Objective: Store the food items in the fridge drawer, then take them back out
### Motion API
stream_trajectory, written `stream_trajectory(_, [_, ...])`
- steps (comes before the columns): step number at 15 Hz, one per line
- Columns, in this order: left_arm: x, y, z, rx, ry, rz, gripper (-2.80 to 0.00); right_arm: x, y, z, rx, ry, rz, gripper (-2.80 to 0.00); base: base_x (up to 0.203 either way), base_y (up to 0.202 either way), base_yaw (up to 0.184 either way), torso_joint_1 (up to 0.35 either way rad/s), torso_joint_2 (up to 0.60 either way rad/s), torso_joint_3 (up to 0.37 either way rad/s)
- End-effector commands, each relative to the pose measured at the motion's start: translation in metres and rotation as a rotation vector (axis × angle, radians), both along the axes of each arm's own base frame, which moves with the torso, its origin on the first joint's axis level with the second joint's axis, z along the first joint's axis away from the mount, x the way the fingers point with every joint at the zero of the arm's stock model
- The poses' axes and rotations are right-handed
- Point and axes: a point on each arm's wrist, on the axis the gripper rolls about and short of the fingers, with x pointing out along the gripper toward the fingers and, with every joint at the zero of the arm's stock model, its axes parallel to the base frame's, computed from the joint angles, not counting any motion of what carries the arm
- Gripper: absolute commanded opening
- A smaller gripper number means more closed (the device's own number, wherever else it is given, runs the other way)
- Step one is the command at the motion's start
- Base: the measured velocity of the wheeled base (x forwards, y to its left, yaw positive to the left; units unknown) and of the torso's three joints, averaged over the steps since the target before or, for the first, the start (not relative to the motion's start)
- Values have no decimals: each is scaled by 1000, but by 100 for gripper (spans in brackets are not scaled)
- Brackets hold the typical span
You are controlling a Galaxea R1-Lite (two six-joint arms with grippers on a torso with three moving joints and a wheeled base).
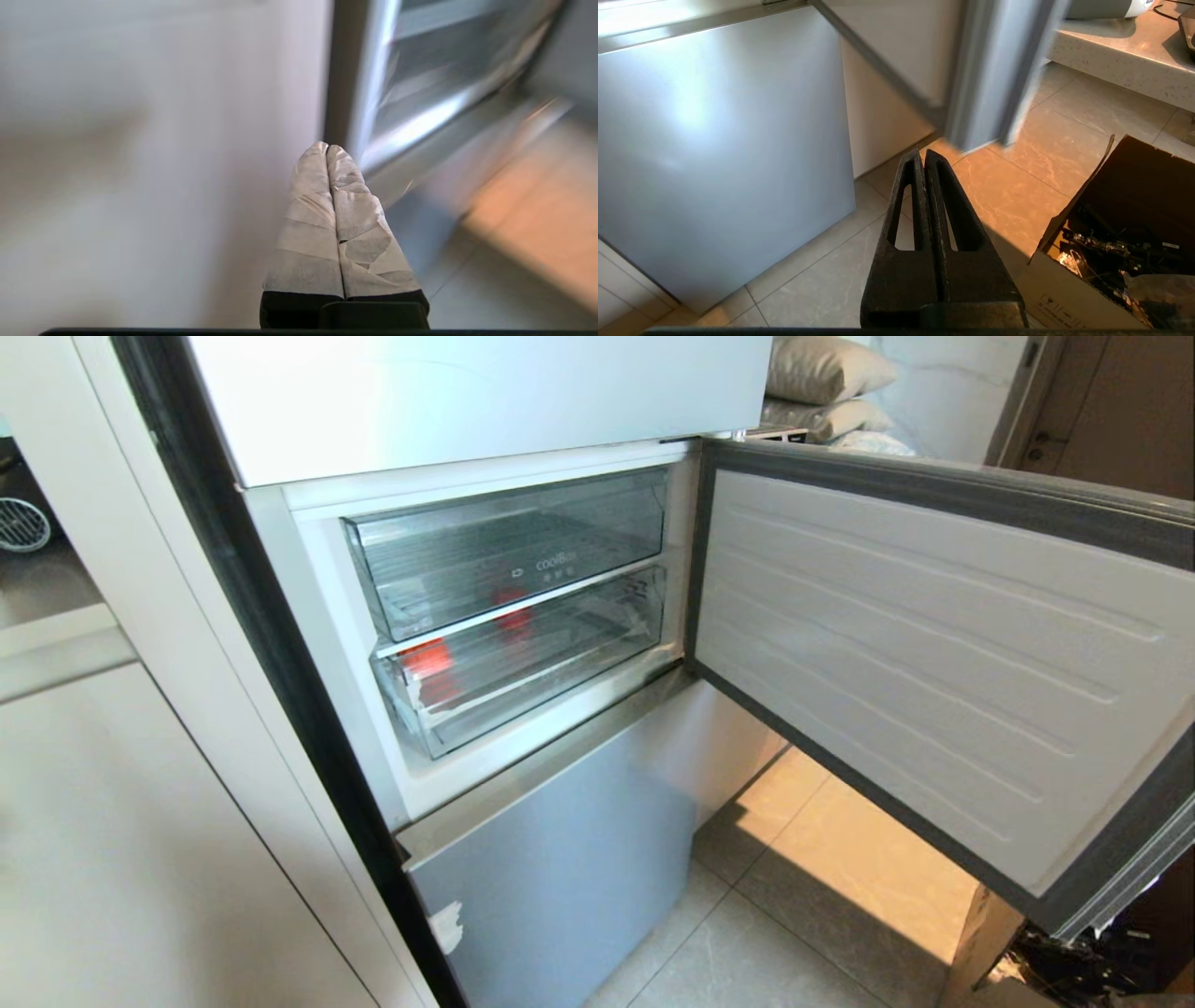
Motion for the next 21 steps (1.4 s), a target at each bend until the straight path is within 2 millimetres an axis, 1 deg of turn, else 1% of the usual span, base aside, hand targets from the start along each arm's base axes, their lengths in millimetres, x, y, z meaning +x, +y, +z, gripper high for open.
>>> stream_trajectory(1, [-14,-1,-56,39,74,61,-280,0,0,0,0,1,0,-280,0,0,0,0,0,0])
stream_trajectory(2, [-13,-2,-73,45,146,12,-280,0,0,0,0,1,1,-280,0,0,0,0,0,0])
stream_trajectory(3, [-13,-4,-83,40,205,-88,-280,0,0,0,0,1,1,-280,0,0,0,0,0,0])
stream_trajectory(4, [-14,-5,-86,32,264,-134,-280,0,0,0,0,1,0,-280,0,0,0,0,0,0])
stream_trajectory(7, [-17,-5,-85,63,249,-304,-280,0,0,0,2,1,0,-280,0,0,0,0,0,0])
stream_trajectory(9, [-22,-5,-87,71,186,-280,-280,0,0,0,1,1,1,-280,0,0,0,0,0,0])
stream_trajectory(11, [-35,-4,-92,107,59,-235,-280,0,0,0,2,1,0,-280,0,0,0,0,0,0])
stream_trajectory(12, [-38,-4,-94,125,28,-222,-280,0,0,0,3,1,0,-280,0,0,0,0,0,0])
stream_trajectory(14, [-37,-4,-96,148,36,-200,-280,0,0,0,3,1,0,-280,0,0,0,0,0,0])
stream_trajectory(17, [-37,-3,-96,16,26,-171,-280,0,0,0,3,1,0,-280,0,0,0,0,0,0])
stream_trajectory(21, [-37,-3,-96,9,25,-168,-280,0,0,0,3,1,0,-280,0,0,0,0,0,0])
